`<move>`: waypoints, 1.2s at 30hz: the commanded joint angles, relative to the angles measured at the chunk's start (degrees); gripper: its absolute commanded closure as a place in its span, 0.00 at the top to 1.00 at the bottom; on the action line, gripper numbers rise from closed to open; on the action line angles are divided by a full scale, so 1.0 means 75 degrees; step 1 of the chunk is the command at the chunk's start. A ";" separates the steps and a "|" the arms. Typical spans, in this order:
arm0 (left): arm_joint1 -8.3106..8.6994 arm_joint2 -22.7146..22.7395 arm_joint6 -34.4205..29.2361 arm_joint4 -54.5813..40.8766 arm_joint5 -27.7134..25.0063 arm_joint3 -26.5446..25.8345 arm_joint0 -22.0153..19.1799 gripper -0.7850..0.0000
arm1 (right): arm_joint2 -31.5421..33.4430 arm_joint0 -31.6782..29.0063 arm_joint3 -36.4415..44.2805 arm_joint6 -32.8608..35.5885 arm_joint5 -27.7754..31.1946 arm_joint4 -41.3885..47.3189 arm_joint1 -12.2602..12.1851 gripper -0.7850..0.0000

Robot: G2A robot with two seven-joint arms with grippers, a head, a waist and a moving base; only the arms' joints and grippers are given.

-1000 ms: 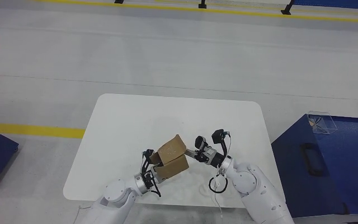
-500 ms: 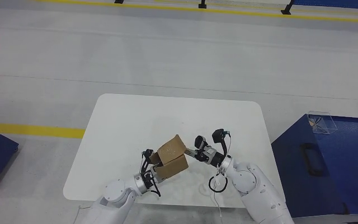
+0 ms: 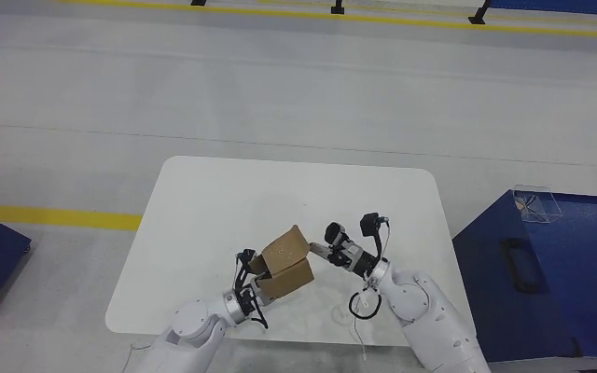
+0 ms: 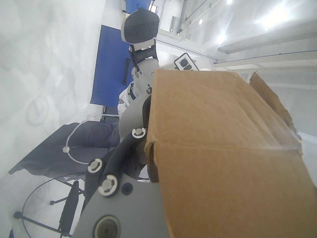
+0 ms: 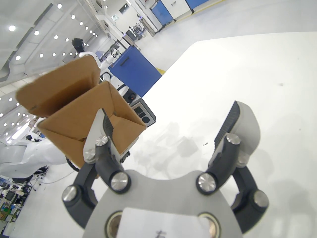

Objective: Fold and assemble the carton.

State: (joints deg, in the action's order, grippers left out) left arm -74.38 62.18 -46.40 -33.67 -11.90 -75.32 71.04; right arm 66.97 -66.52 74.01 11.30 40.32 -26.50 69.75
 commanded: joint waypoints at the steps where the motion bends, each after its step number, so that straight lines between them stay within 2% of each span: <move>1: -0.0001 0.0004 -0.0009 -0.0007 0.0002 -0.0004 0.0001 0.00 | 0.0272 -0.0092 0.0015 -0.0233 0.0206 0.0451 -0.0030 1.00; 6: -0.0001 0.0004 -0.0009 -0.0007 0.0002 -0.0004 0.0001 0.00 | 0.0958 -0.0440 0.0180 -0.1367 0.0528 0.0722 -0.0085 1.00; 14: -0.0001 0.0004 -0.0009 -0.0007 0.0002 -0.0004 0.0001 0.00 | 0.0991 -0.0462 0.0205 -0.1426 0.0551 0.0721 -0.0087 1.00; 15: 0.0002 0.0003 0.0218 0.0056 0.0243 -0.0102 0.0020 0.00 | 0.0991 -0.0462 0.0205 -0.1426 0.0551 0.0721 -0.0087 1.00; 16: 0.0001 -0.0002 0.0606 0.0063 0.0803 -0.0383 0.0038 0.00 | 0.0996 -0.0490 0.0223 -0.1366 0.0376 0.0743 -0.0087 1.00; 18: -0.0003 0.0023 0.1721 -0.0082 0.2269 -0.1286 0.0179 0.00 | 0.1087 -0.0503 0.0324 -0.1351 0.0048 0.0939 -0.0087 1.00; 20: -0.0042 0.0104 0.3620 -0.0349 0.3665 -0.2362 0.0451 0.00 | 0.1175 -0.0530 0.0360 -0.1264 -0.0270 0.1236 -0.0088 1.00; 22: -0.0106 -0.0066 0.5321 -0.0564 0.5075 -0.3278 0.0730 0.00 | 0.1263 -0.0524 0.0384 -0.0970 -0.0485 0.1532 -0.0104 1.00; 25: -0.0346 -0.0281 0.8312 -0.1967 0.6341 -0.4160 0.1091 0.00 | 0.1413 -0.0555 0.0414 -0.0764 -0.0687 0.1719 -0.0128 1.00; 27: -0.0525 -0.0415 0.9997 -0.3048 0.6528 -0.4330 0.1207 0.00 | 0.1459 -0.0589 0.0428 -0.0631 -0.0684 0.1894 -0.0135 1.00; 28: -0.0687 -0.0589 1.1071 -0.4180 0.6459 -0.4396 0.1250 0.00 | 0.1486 -0.0613 0.0429 -0.0502 -0.0696 0.2043 -0.0140 1.00; 29: -0.0795 -0.0729 1.2019 -0.4767 0.6358 -0.4394 0.1170 0.00 | 0.1502 -0.0622 0.0430 -0.0409 -0.0709 0.2152 -0.0143 1.00; 30: -0.0868 -0.0858 1.2526 -0.5187 0.6264 -0.4377 0.1116 0.00 | 0.1512 -0.0627 0.0430 -0.0355 -0.0712 0.2209 -0.0145 1.00; 31: -0.1029 -0.0971 1.3422 -0.6393 0.5656 -0.4225 0.1057 0.00 | 0.1520 -0.0634 0.0420 -0.0281 -0.0723 0.2248 -0.0148 1.00; 33: -0.1238 -0.1225 1.4670 -0.7652 0.4904 -0.4090 0.0700 0.00 | 0.1490 -0.0642 0.0414 -0.0247 -0.0744 0.2251 -0.0140 1.00; 35: -0.1402 -0.1383 1.5642 -0.8289 0.4023 -0.3732 0.0268 0.00 | 0.1437 -0.0650 0.0413 -0.0214 -0.0757 0.2214 -0.0130 1.00; 36: -0.1460 -0.1478 1.6205 -0.8080 0.3624 -0.3470 -0.0018 0.00 | 0.1416 -0.0651 0.0412 -0.0221 -0.0762 0.2200 -0.0124 1.00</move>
State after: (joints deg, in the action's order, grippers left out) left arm -84.73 51.93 67.12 -93.73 20.73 -104.00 73.73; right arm 77.79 -71.40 77.10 9.66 34.65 -9.85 68.77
